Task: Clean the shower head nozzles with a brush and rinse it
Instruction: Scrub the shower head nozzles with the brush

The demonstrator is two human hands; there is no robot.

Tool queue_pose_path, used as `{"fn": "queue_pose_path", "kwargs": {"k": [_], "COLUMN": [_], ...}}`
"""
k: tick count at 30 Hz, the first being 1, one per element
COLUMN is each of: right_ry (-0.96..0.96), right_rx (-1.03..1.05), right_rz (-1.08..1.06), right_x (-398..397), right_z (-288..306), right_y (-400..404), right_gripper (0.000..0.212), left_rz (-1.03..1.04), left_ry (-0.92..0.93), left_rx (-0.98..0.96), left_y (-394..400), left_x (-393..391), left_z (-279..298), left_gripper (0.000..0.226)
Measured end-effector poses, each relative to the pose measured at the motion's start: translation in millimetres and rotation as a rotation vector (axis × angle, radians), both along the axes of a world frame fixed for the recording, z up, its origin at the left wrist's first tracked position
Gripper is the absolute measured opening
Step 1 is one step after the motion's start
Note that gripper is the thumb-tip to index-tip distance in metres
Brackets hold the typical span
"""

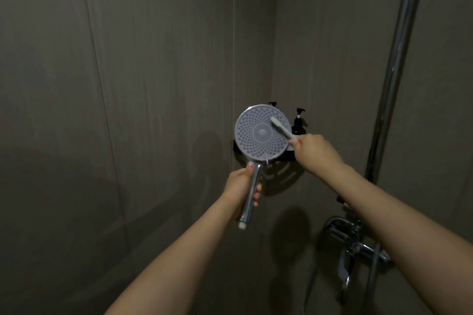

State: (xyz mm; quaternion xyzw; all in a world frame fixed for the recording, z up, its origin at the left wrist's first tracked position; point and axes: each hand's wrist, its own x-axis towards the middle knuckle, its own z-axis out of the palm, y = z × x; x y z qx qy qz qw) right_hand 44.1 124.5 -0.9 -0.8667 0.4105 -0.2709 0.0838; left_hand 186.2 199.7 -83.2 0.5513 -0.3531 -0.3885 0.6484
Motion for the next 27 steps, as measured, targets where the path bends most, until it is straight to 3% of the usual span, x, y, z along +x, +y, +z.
{"fn": "queue_pose_path", "kwargs": {"k": [3,7,11,15,27], "right_ry": [0.231,0.0,0.245,0.089,-0.057], "right_rx": [0.11,0.002,0.278,0.264,0.264], "right_rz": [0.041,0.003,0.114,0.149,0.147], "right_x": [-1.2,-7.0,-9.0,-17.4,0.0], "right_z": [-11.2,-8.1,-22.9,-28.6,-33.1], "right_y": [2.9,-8.1,-17.4,-28.4,-78.2], "right_gripper": [0.039,0.04,0.041,0.043,0.053], "left_rz": [0.019,0.021,0.037,0.072,0.151], "left_ry": [0.03,0.064,0.082,0.093,0.05], "left_rx": [0.011,0.015,0.011,0.024,-0.014], "left_y": [-1.2,-4.5,-8.0,-11.4,-45.0], "left_x": [1.4,0.8,2.8,9.7,22.7], "left_z": [-6.1,-13.7,-17.1,-17.9,-6.4], "left_gripper": [0.04,0.042,0.042,0.042,0.039]}}
